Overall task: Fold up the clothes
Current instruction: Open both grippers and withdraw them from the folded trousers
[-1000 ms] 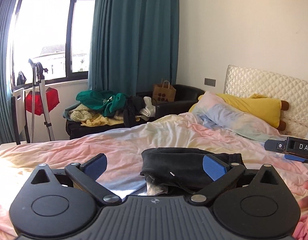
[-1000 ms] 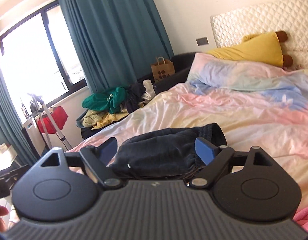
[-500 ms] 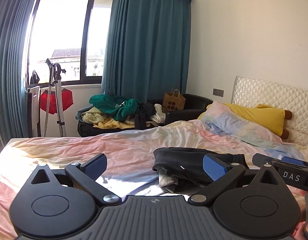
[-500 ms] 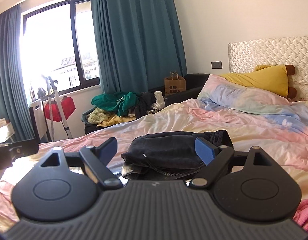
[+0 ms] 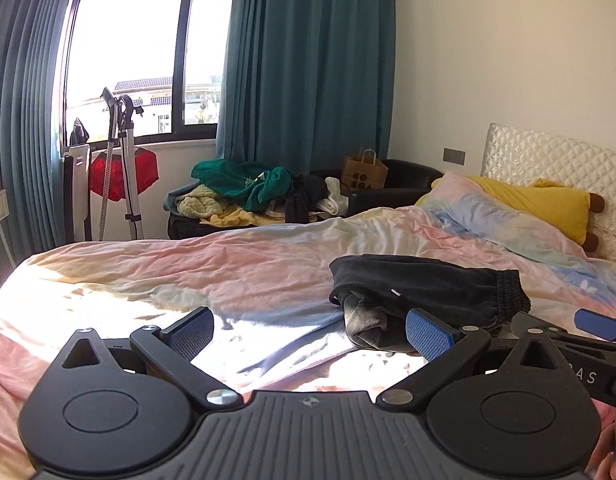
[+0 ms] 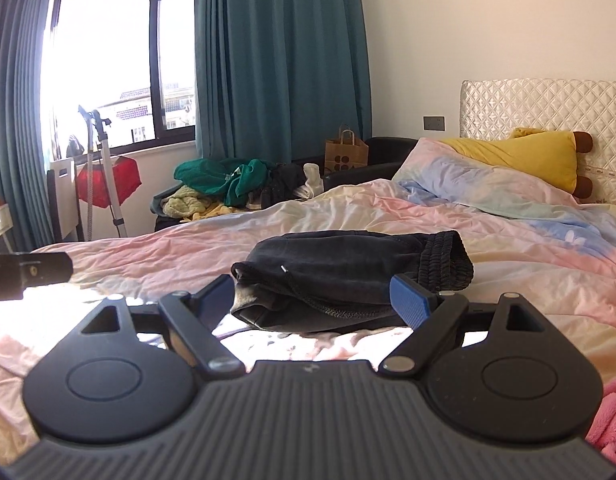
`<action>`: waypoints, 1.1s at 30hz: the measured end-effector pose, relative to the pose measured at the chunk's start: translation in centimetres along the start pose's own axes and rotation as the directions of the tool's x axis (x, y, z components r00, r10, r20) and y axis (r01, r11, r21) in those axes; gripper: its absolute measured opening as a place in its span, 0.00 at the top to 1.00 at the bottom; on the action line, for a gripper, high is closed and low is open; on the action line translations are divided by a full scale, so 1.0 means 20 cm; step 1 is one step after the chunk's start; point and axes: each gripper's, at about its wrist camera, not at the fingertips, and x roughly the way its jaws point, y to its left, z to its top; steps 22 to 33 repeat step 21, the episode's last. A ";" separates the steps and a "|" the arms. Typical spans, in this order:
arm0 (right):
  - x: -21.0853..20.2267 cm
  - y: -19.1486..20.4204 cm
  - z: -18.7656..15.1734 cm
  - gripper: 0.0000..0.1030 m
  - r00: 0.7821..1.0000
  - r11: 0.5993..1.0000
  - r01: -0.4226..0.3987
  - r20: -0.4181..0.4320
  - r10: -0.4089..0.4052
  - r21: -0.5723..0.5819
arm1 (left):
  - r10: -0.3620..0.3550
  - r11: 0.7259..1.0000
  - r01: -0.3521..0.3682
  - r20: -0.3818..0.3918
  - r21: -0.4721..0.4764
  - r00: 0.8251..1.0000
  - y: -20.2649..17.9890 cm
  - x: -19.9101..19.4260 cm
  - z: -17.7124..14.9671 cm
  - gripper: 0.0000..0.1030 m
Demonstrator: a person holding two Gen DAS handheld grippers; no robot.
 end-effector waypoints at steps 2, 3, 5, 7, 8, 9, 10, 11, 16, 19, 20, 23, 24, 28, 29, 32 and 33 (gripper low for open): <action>0.00 0.02 -0.01 0.16 1.000 1.000 0.008 0.004 -0.008 -0.020 | -0.005 1.000 0.005 -0.018 -0.003 1.000 0.00 0.02 -0.01 0.00; 0.00 0.02 -0.01 0.16 1.000 1.000 0.012 0.005 -0.012 -0.027 | -0.005 1.000 0.005 -0.022 -0.003 1.000 0.00 0.04 -0.02 0.00; 0.01 0.03 -0.01 0.16 1.000 0.999 0.018 0.004 -0.018 -0.037 | -0.006 1.000 0.006 -0.029 -0.001 1.000 0.00 0.06 -0.03 0.00; 0.01 0.04 -0.01 0.16 1.000 0.999 0.025 0.003 -0.025 -0.046 | -0.002 1.000 0.003 -0.034 0.009 0.999 -0.02 0.07 -0.03 0.00; 0.01 0.05 -0.02 0.16 1.000 0.998 0.029 0.005 -0.029 -0.049 | 0.000 1.000 0.001 -0.036 0.015 0.999 -0.03 0.08 -0.04 0.00; 0.00 0.05 -0.02 0.16 1.000 0.998 0.031 0.008 -0.031 -0.052 | 0.000 1.000 0.001 -0.037 0.019 0.999 -0.03 0.08 -0.04 0.00; 0.00 0.05 -0.02 0.16 0.999 0.998 0.032 0.009 -0.032 -0.053 | 0.000 1.000 0.001 -0.038 0.023 0.999 -0.04 0.07 -0.05 0.00; 0.00 0.05 -0.02 0.16 0.999 0.998 0.034 0.009 -0.033 -0.055 | 0.000 1.000 0.000 -0.039 0.025 0.999 -0.04 0.07 -0.05 0.00; 0.01 0.05 -0.01 0.16 0.999 0.998 0.037 -0.002 -0.037 -0.052 | -0.002 0.999 0.004 -0.046 0.037 0.999 -0.06 0.07 -0.05 0.00; 0.01 0.04 -0.01 0.16 0.999 0.998 0.041 -0.004 -0.041 -0.050 | -0.007 0.999 0.009 -0.050 0.039 0.999 -0.07 0.07 -0.05 0.00; 0.01 0.04 -0.01 0.16 0.999 0.998 0.042 -0.006 -0.042 -0.050 | -0.010 0.999 0.012 -0.051 0.040 0.999 -0.07 0.07 -0.06 0.00; 0.02 0.04 -0.01 0.16 0.999 0.998 0.043 -0.006 -0.043 -0.052 | -0.012 0.999 0.014 -0.052 0.041 0.999 -0.07 0.07 -0.06 0.00; 0.02 0.04 -0.01 0.16 0.999 0.998 0.043 -0.006 -0.043 -0.052 | -0.012 0.999 0.014 -0.052 0.041 0.999 -0.07 0.07 -0.06 0.00; 0.02 0.04 -0.01 0.16 0.999 0.998 0.043 -0.006 -0.043 -0.052 | -0.012 0.999 0.014 -0.052 0.041 0.999 -0.07 0.07 -0.06 0.00; 0.02 0.04 -0.01 0.16 0.999 0.998 0.043 -0.006 -0.043 -0.052 | -0.012 0.999 0.014 -0.052 0.041 0.999 -0.07 0.07 -0.06 0.00; 0.02 0.04 -0.01 0.16 0.999 0.998 0.043 -0.006 -0.043 -0.052 | -0.012 0.999 0.014 -0.052 0.041 0.999 -0.07 0.07 -0.06 0.00; 0.02 0.04 -0.01 0.16 0.999 0.998 0.043 -0.006 -0.043 -0.052 | -0.012 0.999 0.014 -0.052 0.041 0.999 -0.07 0.07 -0.06 0.00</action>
